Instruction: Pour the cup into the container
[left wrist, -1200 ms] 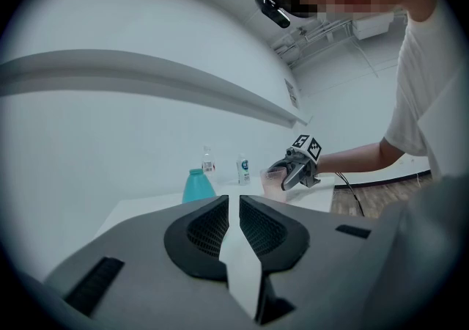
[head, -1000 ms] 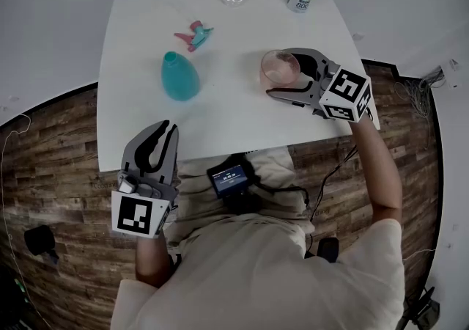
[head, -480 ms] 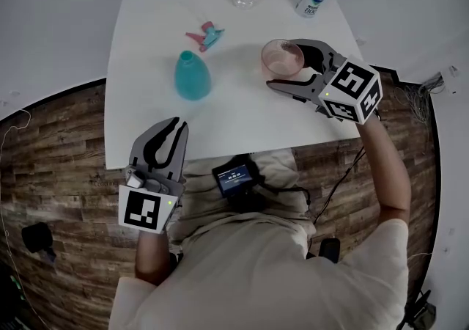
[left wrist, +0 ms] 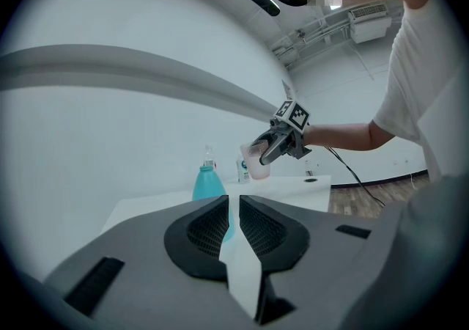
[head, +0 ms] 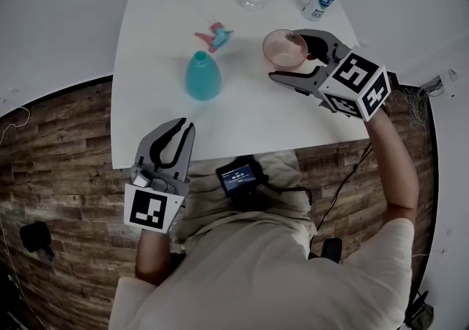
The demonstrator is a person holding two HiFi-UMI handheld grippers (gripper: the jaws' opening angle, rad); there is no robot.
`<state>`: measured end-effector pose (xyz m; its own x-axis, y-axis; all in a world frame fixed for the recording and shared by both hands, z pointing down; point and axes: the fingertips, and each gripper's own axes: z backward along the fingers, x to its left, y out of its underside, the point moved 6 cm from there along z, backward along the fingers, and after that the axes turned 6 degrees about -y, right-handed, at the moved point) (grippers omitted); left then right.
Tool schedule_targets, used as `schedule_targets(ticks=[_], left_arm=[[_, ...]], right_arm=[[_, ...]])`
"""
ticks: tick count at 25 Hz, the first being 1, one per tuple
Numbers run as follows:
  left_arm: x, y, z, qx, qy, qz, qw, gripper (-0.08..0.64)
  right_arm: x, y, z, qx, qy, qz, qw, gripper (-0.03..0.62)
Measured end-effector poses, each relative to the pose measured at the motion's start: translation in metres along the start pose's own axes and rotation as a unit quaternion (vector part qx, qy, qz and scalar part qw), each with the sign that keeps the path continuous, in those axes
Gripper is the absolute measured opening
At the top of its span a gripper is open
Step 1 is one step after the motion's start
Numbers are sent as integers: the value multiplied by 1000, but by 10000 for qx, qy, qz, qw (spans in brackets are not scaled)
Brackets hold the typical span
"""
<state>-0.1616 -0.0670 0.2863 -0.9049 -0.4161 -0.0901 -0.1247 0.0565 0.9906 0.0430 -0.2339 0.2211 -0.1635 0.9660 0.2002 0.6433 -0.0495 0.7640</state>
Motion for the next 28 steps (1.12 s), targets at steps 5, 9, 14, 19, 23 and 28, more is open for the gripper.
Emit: schedule_targets(ticks=[5, 9, 14, 19, 23, 28], left_arm=[[-2, -1, 1, -12, 54, -13, 10000, 40], [-2, -2, 1, -20, 74, -34, 10000, 40], [3, -1, 2, -13, 68, -68, 10000, 40], [3, 0, 1, -7, 90, -109, 9999, 40], [4, 0, 1, 4, 90, -126, 9999, 40], [4, 2, 2, 7, 99, -167, 9998, 40]], right_arm=[[-2, -18, -2, 209, 65, 176, 9996, 371], [-3, -29, -7, 324, 66, 310, 9990, 371], [-4, -41, -19, 425, 89, 471, 9979, 371], [-1, -47, -29, 594, 70, 627, 9962, 371], [1, -53, -34, 763, 105, 836, 9935, 371], [5, -60, -43, 979, 120, 1082, 9892, 371]])
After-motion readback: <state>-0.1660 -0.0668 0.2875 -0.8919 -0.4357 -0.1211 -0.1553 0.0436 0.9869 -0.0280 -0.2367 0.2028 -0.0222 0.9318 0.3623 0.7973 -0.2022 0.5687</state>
